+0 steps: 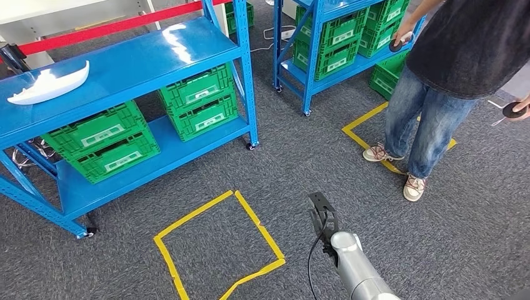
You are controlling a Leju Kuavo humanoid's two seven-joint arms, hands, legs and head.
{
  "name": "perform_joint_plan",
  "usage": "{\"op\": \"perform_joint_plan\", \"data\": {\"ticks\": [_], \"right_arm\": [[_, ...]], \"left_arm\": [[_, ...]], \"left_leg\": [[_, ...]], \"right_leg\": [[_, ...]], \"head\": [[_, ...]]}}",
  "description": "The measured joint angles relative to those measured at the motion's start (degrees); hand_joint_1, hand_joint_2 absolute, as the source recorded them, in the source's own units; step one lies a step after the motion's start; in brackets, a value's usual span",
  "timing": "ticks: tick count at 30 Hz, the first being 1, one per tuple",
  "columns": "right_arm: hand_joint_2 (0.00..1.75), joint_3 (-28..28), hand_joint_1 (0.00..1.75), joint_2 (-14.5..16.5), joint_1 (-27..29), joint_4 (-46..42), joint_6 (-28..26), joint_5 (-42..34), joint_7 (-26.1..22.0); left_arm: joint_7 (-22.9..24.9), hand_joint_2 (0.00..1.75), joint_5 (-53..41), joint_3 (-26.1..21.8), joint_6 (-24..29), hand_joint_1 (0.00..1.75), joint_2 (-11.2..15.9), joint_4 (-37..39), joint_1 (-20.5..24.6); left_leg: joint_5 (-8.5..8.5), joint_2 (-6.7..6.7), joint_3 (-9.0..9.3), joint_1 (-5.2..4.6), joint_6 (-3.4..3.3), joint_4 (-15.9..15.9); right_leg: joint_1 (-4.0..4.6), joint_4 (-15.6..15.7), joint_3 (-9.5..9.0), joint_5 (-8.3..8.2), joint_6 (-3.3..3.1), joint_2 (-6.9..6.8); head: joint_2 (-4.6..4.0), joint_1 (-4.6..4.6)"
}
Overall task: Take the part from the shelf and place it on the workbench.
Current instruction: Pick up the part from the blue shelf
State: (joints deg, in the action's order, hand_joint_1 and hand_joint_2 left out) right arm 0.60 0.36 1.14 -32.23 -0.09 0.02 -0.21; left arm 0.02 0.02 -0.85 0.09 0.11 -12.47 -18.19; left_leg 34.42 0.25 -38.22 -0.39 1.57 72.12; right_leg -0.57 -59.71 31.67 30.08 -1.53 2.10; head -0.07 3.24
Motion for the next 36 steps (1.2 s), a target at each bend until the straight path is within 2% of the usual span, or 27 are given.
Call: {"op": "perform_joint_plan", "data": {"ticks": [2, 3, 4, 7, 9, 13, 20, 36], "right_arm": [[1.75, 0.0, 0.00, 0.0, 1.5, 0.8, 0.0, 0.0, 0.0], [1.75, 0.0, 0.00, 0.0, 2.8, 1.8, 0.0, 0.0, 0.1], [1.75, 0.0, 0.00, 0.1, 4.1, 3.1, 0.0, 0.0, 0.1], [1.75, 0.0, 0.00, 0.2, 7.7, 6.2, 0.0, 0.0, 0.3], [1.75, 0.0, 0.00, 0.2, 8.4, 6.9, 0.0, 0.0, 0.2], [1.75, 0.0, 0.00, 0.0, 8.8, 7.8, 0.0, 0.0, 0.2], [1.75, 0.0, 0.00, 0.1, 8.8, 8.5, 0.0, 0.0, 0.2], [1.75, 0.0, 0.00, 0.1, 8.8, 9.0, 0.0, 0.0, 0.2]], "left_arm": [[-0.1, 0.00, 0.0, 0.0, 0.0, 0.00, 0.0, -1.2, 1.5], [-0.1, 0.00, 0.0, 0.0, 0.0, 0.00, 0.0, -2.4, 2.8], [-0.2, 0.00, 0.0, 0.0, 0.0, 0.00, 0.0, -3.9, 4.2], [-0.3, 0.00, 0.0, 0.0, 0.0, 0.00, -0.2, -7.2, 7.8], [-0.3, 0.00, 0.0, 0.0, 0.0, 0.00, -0.2, -7.9, 9.0], [0.0, 1.75, 0.0, 0.0, 0.0, 0.00, -0.2, -8.8, 9.1], [-0.1, 1.75, 0.0, 0.0, 0.0, 0.00, -0.2, -9.6, 9.2], [-0.1, 1.75, 0.0, 0.0, 0.0, 0.00, -0.2, -9.8, 9.2]], "left_leg": [[-4.41, -0.10, 3.41, -0.17, -0.69, -8.0], [-5.61, -0.10, 4.73, -0.31, -0.99, -10.9], [-6.23, -0.21, 5.34, -0.43, -1.02, -12.6], [-6.44, -0.61, 5.04, -0.66, -0.69, -13.3], [-6.31, -0.37, 5.26, -0.76, -0.96, -13.3], [-6.30, -0.45, 5.67, -0.74, -1.44, -13.3], [-6.18, -0.65, 5.71, -0.78, -1.77, -13.3], [-6.19, -0.65, 5.78, -0.65, -1.77, -13.3]], "right_leg": [[0.10, 0.0, -0.47, 0.40, 0.24, 0.07], [0.13, 0.1, -0.54, 0.59, 0.46, 0.01], [0.24, 0.1, -0.65, 0.80, 0.55, -0.21], [0.29, 0.1, -1.01, 1.00, 0.48, -0.74], [0.17, 0.5, -1.12, 0.86, 0.66, -0.47], [0.17, 1.0, -1.41, 0.74, 0.95, -0.62], [0.13, 1.3, -1.65, 0.79, 1.35, -0.97], [0.11, 1.3, -1.68, 0.78, 1.37, -0.99]], "head": [[0.00, 0.01], [0.00, 0.02], [0.00, 0.04], [0.00, 0.09], [0.00, 0.08], [0.00, 0.10], [0.00, 0.08], [0.00, 0.08]]}}
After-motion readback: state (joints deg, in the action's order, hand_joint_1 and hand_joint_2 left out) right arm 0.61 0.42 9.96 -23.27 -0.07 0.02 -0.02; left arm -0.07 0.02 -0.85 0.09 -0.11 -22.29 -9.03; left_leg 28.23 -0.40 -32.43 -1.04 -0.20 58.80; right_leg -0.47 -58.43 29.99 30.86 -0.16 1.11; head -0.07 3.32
